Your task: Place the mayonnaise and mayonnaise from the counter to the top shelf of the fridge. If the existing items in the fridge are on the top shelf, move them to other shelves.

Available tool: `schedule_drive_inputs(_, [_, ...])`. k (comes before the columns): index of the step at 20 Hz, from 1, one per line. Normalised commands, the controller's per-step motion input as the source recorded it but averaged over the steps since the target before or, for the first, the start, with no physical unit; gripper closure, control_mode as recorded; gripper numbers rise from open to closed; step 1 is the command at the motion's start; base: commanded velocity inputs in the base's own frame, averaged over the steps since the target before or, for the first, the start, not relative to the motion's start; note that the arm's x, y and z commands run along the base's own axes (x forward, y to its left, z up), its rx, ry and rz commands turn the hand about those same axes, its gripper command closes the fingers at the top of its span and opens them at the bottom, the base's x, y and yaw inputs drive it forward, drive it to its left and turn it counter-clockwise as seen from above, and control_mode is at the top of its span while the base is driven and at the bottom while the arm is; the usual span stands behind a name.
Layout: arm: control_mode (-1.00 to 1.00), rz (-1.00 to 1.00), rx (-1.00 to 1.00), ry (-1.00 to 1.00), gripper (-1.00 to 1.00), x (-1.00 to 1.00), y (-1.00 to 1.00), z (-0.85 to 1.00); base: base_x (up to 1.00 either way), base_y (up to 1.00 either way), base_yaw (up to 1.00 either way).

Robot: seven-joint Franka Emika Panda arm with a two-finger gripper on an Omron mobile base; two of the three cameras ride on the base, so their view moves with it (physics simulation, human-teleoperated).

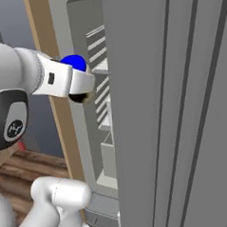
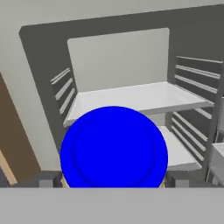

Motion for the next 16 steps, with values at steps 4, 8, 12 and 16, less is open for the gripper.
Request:
schedule_drive_inputs(4, [-1.00, -0.01, 0.00, -0.19, 1.00, 1.00, -0.29, 0.13, 0.00, 0.00, 0.00])
schedule_drive_inputs(8, [-1.00, 0.06, 0.00, -0.02, 1.00, 1.00, -0.29, -0.19, 0.00, 0.00, 0.00])
schedule_drive_inputs(12, [-1.00, 0.06, 0.00, 0.00, 1.00, 1.00, -0.09, -0.29, 0.00, 0.00, 0.00])
schedule_drive_inputs(16, [-1.00, 0.03, 0.00, 0.00, 1.00, 1.00, -0.02, -0.36, 0.00, 0.00, 0.00])
